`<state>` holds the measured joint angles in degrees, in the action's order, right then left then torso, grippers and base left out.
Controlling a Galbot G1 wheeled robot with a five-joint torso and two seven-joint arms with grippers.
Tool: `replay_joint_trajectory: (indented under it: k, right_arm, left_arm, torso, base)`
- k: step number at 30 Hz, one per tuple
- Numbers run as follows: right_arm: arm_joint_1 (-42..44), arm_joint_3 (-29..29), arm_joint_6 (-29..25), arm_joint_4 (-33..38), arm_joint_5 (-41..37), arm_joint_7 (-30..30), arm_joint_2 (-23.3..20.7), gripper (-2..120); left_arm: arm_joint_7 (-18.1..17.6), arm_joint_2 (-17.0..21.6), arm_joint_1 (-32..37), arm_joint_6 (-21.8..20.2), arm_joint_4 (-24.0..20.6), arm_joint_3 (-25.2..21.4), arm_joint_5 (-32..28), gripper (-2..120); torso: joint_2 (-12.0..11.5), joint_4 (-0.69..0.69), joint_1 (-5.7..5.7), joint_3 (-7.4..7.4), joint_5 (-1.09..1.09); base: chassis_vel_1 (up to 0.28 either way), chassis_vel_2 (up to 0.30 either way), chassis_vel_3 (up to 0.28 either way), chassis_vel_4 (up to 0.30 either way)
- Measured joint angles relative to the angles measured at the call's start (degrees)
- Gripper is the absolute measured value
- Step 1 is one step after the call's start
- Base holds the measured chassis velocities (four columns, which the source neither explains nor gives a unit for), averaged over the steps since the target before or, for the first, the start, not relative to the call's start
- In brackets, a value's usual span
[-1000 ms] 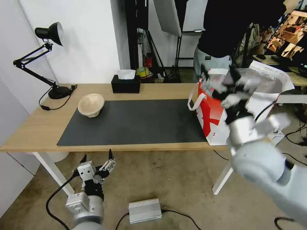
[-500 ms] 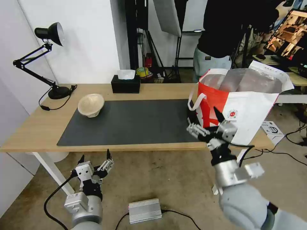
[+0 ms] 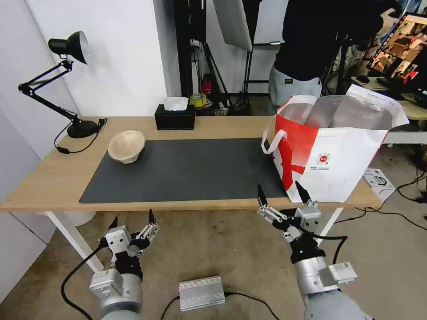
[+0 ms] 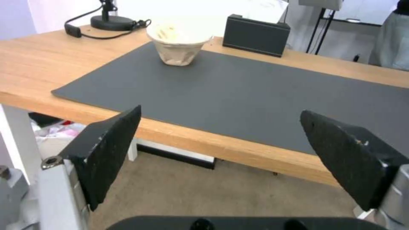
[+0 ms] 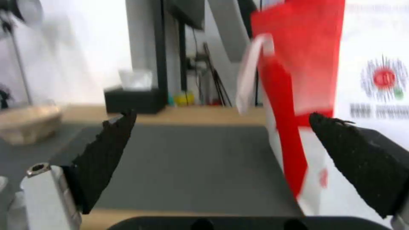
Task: Pick up the trash from the table and place it into the takeout bag.
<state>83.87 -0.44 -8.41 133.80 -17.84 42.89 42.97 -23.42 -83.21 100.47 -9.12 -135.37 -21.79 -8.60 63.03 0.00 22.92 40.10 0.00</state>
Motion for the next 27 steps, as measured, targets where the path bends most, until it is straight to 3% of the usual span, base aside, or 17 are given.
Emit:
replay_joint_trajectory:
  k: [14,27]
  right_arm:
    - [6.4,-0.2,3.7,-0.8,2.6,4.2,1.7,100]
    - [6.6,-0.6,4.6,-1.3,2.5,5.2,2.7,100]
  left_arm:
    - [0.0,0.5,-0.3,0.1,0.2,0.2,0.2,100]
    - [0.0,0.6,-0.7,0.1,0.7,0.2,0.1,100]
  torso:
    - [0.0,0.0,0.0,0.0,0.0]
    - [0.0,0.0,0.0,0.0,0.0]
  base:
    - [0.0,0.0,0.0,0.0]
    - [0.0,0.0,0.0,0.0]
